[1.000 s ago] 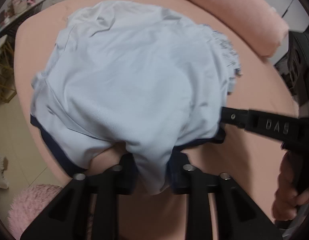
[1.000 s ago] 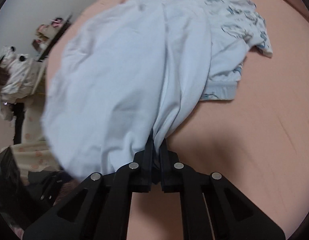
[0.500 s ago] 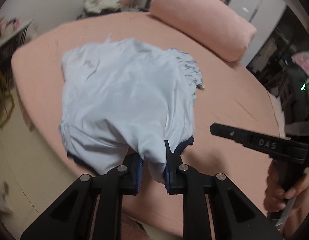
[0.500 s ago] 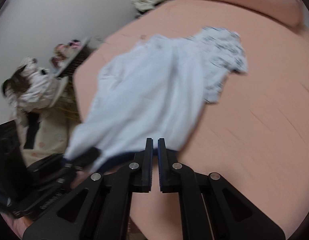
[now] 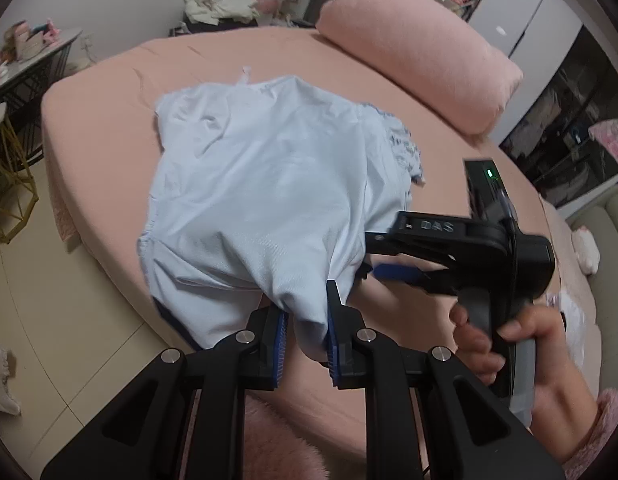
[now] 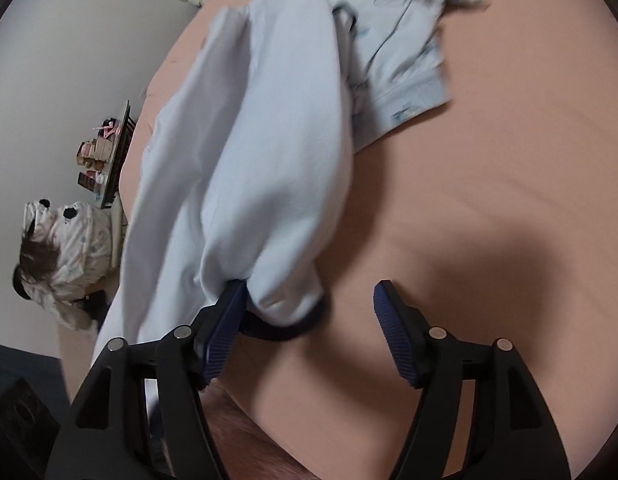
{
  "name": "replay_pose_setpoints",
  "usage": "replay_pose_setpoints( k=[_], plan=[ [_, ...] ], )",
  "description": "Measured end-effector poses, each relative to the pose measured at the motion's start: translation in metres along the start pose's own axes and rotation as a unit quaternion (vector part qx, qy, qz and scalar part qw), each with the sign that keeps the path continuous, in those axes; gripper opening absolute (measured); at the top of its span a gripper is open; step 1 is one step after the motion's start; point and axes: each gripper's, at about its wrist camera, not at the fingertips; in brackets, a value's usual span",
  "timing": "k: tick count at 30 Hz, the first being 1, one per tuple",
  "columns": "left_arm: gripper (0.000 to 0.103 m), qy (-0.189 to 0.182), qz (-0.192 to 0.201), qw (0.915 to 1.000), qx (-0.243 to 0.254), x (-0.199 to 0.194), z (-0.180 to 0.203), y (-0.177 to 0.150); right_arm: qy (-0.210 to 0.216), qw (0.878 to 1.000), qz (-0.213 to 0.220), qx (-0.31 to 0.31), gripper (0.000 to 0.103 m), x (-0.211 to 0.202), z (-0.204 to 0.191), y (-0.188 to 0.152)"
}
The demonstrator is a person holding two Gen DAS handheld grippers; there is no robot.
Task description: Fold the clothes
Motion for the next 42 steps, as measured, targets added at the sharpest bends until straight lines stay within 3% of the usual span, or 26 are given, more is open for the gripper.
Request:
replay_pose_setpoints(
  k=[1, 2, 4, 7, 13, 19, 22, 26, 30, 31, 34, 35, 36, 39, 42],
  plan=[
    [0.017, -0.004, -0.005, 1.0000, -0.001, 0.001, 0.001, -0.001, 0.007, 1.000, -0.002, -0.006, 0.024, 0.003, -0.003, 0.002],
    [0.017, -0.010, -0.007, 0.9999, 0.002, 0.002, 0.003, -0.002, 0.011, 1.000, 0.001, -0.015, 0.015, 0.003, -0.006, 0.002],
    [0.017, -0.008, -0.002, 0.9998, 0.019, -0.001, 0.010, -0.002, 0.010, 0.999, 0.015, -0.040, 0.010, -0.002, -0.016, -0.001],
    [0.017, -0.032, -0.001, 0.9986, 0.043, -0.006, 0.027, 0.000, -0.006, 0.996, 0.060, -0.071, 0.009, -0.030, -0.027, -0.015],
    [0.017, -0.091, 0.007, 0.9903, 0.105, -0.033, 0.084, -0.004, 0.011, 0.985, 0.149, -0.085, 0.008, -0.110, -0.032, -0.062],
    [0.017, -0.153, -0.017, 0.9720, 0.178, -0.048, 0.168, -0.039, 0.057, 0.976, 0.197, -0.072, 0.008, -0.193, 0.018, -0.131],
    [0.017, -0.176, -0.034, 0.9601, 0.215, -0.054, 0.213, -0.061, 0.077, 0.971, 0.221, -0.046, 0.008, -0.225, 0.051, -0.178],
    [0.017, -0.219, -0.066, 0.9377, 0.261, -0.054, 0.265, -0.090, 0.084, 0.959, 0.270, -0.005, 0.008, -0.273, 0.100, -0.256],
    [0.017, -0.254, -0.084, 0.9153, 0.301, -0.053, 0.320, -0.104, 0.084, 0.937, 0.340, 0.009, 0.005, -0.337, 0.128, -0.338],
    [0.013, -0.263, -0.084, 0.9118, 0.304, -0.055, 0.331, -0.104, 0.065, 0.930, 0.361, 0.010, 0.005, -0.354, 0.130, -0.357],
    [0.009, -0.268, -0.064, 0.9078, 0.316, -0.064, 0.354, -0.097, -0.041, 0.920, 0.389, 0.034, 0.007, -0.380, 0.140, -0.386],
    [0.009, -0.251, -0.057, 0.9115, 0.321, -0.063, 0.357, -0.095, -0.060, 0.919, 0.385, 0.051, 0.007, -0.381, 0.148, -0.390],
    [0.009, -0.234, -0.050, 0.9149, 0.325, -0.062, 0.360, -0.092, -0.071, 0.921, 0.378, 0.065, 0.007, -0.379, 0.157, -0.391],
    [0.009, -0.214, -0.088, 0.9235, 0.306, -0.041, 0.351, -0.097, -0.083, 0.929, 0.348, 0.093, 0.008, -0.355, 0.182, -0.386],
    [0.012, -0.198, -0.146, 0.9224, 0.298, -0.010, 0.335, -0.115, -0.084, 0.941, 0.307, 0.116, 0.025, -0.323, 0.205, -0.374]
  ],
)
Point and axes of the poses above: each gripper's, at about its wrist camera, not at the fingertips, and x roughly the way its jaws point, z to its right, y to its top, and after that the axes turned 10 degrees about -z, right-handed
